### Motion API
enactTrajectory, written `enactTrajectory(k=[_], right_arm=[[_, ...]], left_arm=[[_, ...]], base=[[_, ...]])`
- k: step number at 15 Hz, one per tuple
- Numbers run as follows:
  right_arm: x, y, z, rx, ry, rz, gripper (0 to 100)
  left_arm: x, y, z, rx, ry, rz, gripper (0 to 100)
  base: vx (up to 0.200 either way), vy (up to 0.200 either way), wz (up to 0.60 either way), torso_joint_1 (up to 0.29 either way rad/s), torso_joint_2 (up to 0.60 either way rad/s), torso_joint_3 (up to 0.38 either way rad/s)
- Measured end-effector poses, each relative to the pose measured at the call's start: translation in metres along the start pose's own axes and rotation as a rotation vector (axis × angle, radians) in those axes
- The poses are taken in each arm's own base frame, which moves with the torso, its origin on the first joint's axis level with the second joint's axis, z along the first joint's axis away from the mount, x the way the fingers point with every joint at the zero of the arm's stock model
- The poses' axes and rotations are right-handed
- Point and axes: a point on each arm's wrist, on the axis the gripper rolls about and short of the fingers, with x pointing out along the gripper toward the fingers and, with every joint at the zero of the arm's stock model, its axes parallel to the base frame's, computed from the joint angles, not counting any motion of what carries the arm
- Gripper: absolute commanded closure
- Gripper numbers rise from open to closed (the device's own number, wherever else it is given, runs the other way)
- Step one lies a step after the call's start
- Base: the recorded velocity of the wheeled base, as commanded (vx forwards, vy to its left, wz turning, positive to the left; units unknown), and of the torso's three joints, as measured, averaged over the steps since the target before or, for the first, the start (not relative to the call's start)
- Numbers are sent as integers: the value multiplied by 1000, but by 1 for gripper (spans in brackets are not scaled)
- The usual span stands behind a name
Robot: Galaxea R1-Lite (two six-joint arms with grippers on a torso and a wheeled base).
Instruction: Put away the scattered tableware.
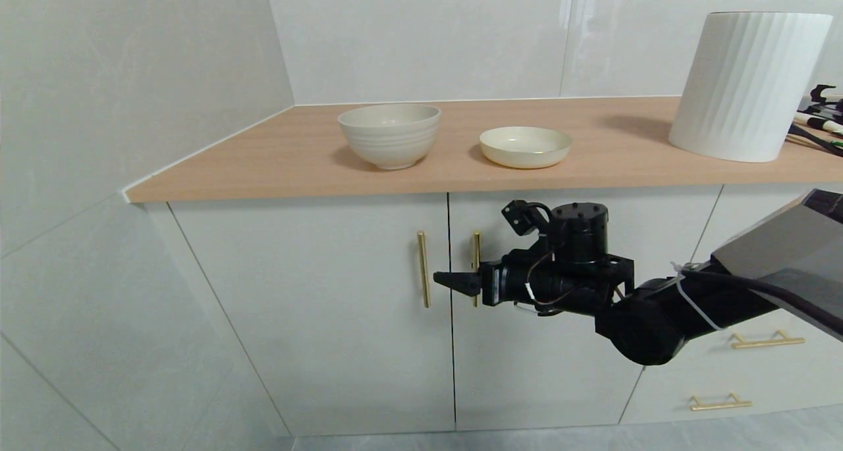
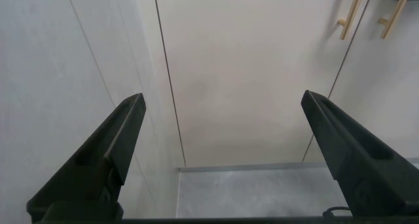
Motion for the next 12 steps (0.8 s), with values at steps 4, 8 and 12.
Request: enactTrajectory(k=[4, 8, 12], right_arm=[[-3, 7, -7, -17, -39, 32, 0], [-17, 15, -13, -18, -11, 88, 0], [-33, 21, -19, -10, 36, 155, 0]], left_arm=[[0, 0, 0, 0, 0, 0, 0], [0, 0, 0, 0, 0, 0, 0], [0, 0, 0, 13, 0, 0, 0]], base=[[0, 0, 0, 0, 0, 0], [0, 0, 0, 0, 0, 0], [0, 0, 0, 0, 0, 0]])
